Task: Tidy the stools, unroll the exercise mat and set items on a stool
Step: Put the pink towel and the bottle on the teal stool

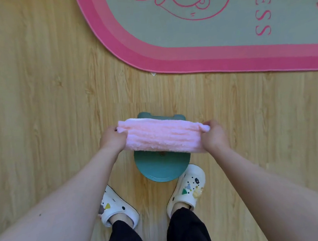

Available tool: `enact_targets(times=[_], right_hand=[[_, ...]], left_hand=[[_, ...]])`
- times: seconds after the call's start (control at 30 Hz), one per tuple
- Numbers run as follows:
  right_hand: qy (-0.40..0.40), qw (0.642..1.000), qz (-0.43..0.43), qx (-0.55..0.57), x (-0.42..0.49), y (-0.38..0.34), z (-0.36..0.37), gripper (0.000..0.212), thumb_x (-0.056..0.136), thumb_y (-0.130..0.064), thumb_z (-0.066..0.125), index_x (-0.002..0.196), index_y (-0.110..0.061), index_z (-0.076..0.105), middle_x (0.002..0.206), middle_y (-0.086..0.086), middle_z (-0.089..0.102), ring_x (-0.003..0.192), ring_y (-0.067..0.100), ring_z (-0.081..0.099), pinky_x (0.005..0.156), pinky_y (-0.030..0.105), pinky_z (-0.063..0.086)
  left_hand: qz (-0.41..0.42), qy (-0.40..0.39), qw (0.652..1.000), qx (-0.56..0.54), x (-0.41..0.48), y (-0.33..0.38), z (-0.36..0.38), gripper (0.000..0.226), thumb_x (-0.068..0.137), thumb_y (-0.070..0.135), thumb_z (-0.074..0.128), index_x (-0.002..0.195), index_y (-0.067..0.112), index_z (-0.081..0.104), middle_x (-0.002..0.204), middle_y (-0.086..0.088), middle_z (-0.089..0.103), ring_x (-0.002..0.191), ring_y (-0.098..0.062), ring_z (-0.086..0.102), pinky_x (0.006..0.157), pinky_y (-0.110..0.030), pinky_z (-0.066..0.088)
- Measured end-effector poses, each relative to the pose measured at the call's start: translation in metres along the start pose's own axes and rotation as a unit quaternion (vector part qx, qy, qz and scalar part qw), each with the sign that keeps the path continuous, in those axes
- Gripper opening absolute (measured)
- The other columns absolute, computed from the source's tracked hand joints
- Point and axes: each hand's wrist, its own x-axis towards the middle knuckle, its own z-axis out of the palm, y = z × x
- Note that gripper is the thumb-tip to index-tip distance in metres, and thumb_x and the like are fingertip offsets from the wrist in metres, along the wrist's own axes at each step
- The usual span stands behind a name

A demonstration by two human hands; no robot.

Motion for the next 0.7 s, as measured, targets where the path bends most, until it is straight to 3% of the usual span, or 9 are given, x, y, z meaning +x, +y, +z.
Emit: enact_targets(times=[0.1,0.2,0.3,0.37,0.47,0.7], right_hand=[[-0.022,1.000,0.001,-0.019,0.003,-0.001,0.006,0.048,0.087,-0.009,0.045,0.135,-0.020,0.043,0.124,0.010,0.058,0.105,0.030,0.055,0.080,0.030,0.040],[-0.001,0.999,-0.023,-0.027,-0.008,-0.008,0.003,0.063,0.082,-0.011,0.050,0.143,-0.020,0.035,0.140,0.011,0.043,0.125,0.031,0.045,0.100,0.039,0.041],[0.051,0.993,-0.084,-0.068,-0.025,-0.020,-0.011,0.065,0.080,-0.017,0.055,0.142,-0.021,0.037,0.149,0.008,0.033,0.134,0.030,0.033,0.109,0.045,0.032],[0.067,0.983,-0.134,-0.107,-0.040,-0.030,-0.021,0.062,0.081,-0.019,0.056,0.140,-0.020,0.040,0.151,0.009,0.031,0.135,0.030,0.031,0.110,0.046,0.030],[0.068,0.962,-0.203,-0.170,-0.063,-0.046,-0.032,0.056,0.083,-0.017,0.055,0.138,-0.018,0.044,0.148,0.010,0.035,0.132,0.029,0.035,0.110,0.045,0.029],[0.041,0.939,-0.297,-0.171,-0.149,-0.106,-0.046,0.040,0.087,-0.012,0.050,0.126,-0.017,0.056,0.129,0.001,0.055,0.121,0.022,0.043,0.100,0.033,0.035]], left_hand=[[0.004,0.000,1.000,0.002,0.002,-0.004,0.002,0.029,0.090,0.018,0.048,0.116,0.008,0.057,0.112,-0.013,0.062,0.095,-0.030,0.057,0.078,-0.032,0.045],[0.005,-0.016,1.000,-0.023,-0.004,-0.005,-0.002,0.038,0.086,0.018,0.053,0.124,0.012,0.051,0.118,-0.008,0.059,0.092,-0.023,0.053,0.074,-0.029,0.039],[0.013,-0.010,0.998,-0.060,-0.017,0.000,-0.012,0.060,0.083,0.023,0.059,0.139,0.018,0.038,0.137,-0.003,0.047,0.111,-0.022,0.050,0.080,-0.029,0.037],[0.053,0.021,0.998,-0.031,-0.029,0.004,-0.022,0.064,0.083,0.025,0.060,0.142,0.019,0.034,0.144,-0.004,0.039,0.124,-0.024,0.044,0.087,-0.030,0.037],[0.151,0.046,0.986,0.062,-0.052,0.009,-0.039,0.063,0.082,0.022,0.058,0.141,0.018,0.036,0.144,-0.007,0.038,0.130,-0.026,0.039,0.101,-0.039,0.037],[0.283,0.040,0.954,0.086,-0.127,0.027,-0.095,0.053,0.084,0.018,0.056,0.136,0.018,0.044,0.141,-0.002,0.040,0.128,-0.022,0.039,0.103,-0.037,0.034]])
